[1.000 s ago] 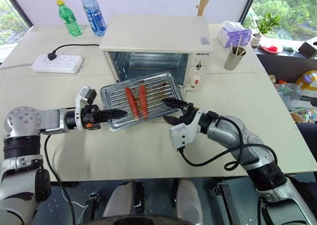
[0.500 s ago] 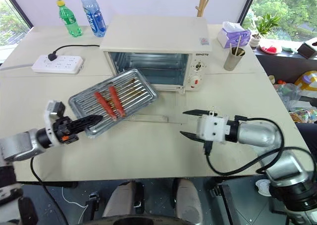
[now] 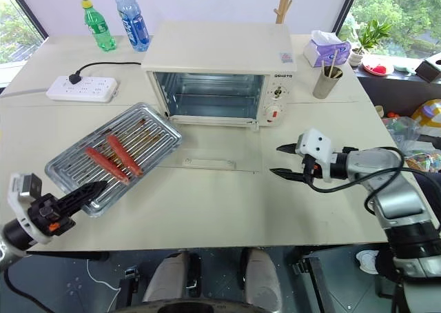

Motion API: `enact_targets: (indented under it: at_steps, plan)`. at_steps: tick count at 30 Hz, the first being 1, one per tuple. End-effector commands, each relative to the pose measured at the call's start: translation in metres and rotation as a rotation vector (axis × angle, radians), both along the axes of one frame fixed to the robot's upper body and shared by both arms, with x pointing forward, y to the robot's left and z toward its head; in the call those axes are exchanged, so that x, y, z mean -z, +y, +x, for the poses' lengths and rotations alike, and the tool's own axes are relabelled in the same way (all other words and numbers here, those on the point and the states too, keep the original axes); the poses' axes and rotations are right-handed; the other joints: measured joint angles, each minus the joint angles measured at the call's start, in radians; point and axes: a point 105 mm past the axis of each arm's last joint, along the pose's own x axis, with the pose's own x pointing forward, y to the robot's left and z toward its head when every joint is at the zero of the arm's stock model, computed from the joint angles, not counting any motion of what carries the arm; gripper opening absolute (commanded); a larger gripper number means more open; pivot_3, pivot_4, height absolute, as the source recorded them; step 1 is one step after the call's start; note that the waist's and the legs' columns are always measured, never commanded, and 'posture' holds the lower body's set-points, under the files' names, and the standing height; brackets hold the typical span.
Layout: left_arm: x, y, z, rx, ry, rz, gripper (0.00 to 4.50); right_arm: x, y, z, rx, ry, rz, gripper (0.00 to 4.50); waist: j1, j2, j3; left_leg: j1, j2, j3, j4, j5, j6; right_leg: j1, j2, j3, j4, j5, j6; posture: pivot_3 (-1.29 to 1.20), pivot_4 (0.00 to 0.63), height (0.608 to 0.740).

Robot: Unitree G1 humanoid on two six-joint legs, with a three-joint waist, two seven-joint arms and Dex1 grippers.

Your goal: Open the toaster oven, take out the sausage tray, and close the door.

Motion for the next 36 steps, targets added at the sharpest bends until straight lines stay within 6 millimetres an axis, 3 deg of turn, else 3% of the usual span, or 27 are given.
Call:
enact_targets:
  at_steps: [1, 12, 16, 21, 26, 30, 36]
  plan:
    - [-0.022, 0.009, -0.002, -0.086, -0.124, -0.010, 0.00, 0.000, 0.004, 0.010, -0.003, -0.037, -0.009, 3.07, 0.001, 0.000, 0.000, 0.000, 0.000, 0.000, 0.000, 0.000, 0.000, 0.000, 0.000, 0.000, 0.000, 0.000, 0.000, 0.00, 0.150, 0.722]
    - [-0.017, 0.025, -0.013, -0.258, -0.126, -0.026, 0.00, 0.015, 0.009, 0.026, -0.006, -0.039, -0.006, 3.07, -0.001, 0.000, 0.000, -0.001, 0.000, 0.000, 0.000, 0.000, 0.000, 0.000, 0.001, 0.000, -0.001, 0.000, 0.000, 0.00, 0.150, 0.722]
    - [-0.013, 0.033, -0.021, -0.301, -0.106, -0.022, 0.00, 0.018, 0.029, 0.032, -0.030, -0.029, 0.043, 3.07, -0.003, 0.000, 0.000, -0.001, 0.000, 0.000, 0.000, 0.000, 0.000, -0.001, 0.001, 0.000, -0.001, 0.000, 0.000, 0.00, 0.150, 0.722]
    - [-0.009, 0.033, -0.025, -0.294, -0.075, -0.010, 0.00, -0.019, 0.048, 0.038, -0.049, -0.058, 0.170, 3.07, -0.003, 0.000, 0.000, -0.003, 0.001, 0.000, 0.000, 0.000, 0.000, -0.002, 0.002, 0.000, -0.001, 0.000, 0.000, 0.00, 0.150, 0.722]
    - [-0.006, 0.034, -0.025, -0.270, -0.049, 0.003, 0.00, -0.076, 0.044, 0.056, 0.034, -0.094, 0.358, 3.07, -0.004, 0.001, 0.000, -0.004, 0.001, 0.001, 0.000, 0.000, 0.000, -0.005, 0.002, 0.000, -0.001, 0.001, -0.001, 0.00, 0.150, 0.722]
    - [-0.003, 0.031, -0.022, -0.229, -0.023, 0.011, 0.00, -0.076, 0.042, 0.044, -0.002, -0.070, 0.337, 3.07, 0.000, 0.000, 0.000, -0.004, 0.001, 0.000, -0.002, 0.000, 0.000, -0.005, 0.003, 0.000, -0.001, 0.001, -0.001, 0.00, 0.150, 0.722]
    - [-0.003, 0.014, -0.016, -0.063, 0.016, 0.039, 0.00, -0.062, 0.046, 0.001, -0.149, 0.009, 0.274, 3.07, 0.020, 0.002, 0.001, -0.005, 0.001, 0.002, -0.002, -0.001, 0.001, -0.006, 0.001, 0.000, -0.002, 0.000, -0.001, 0.00, 0.150, 0.722]
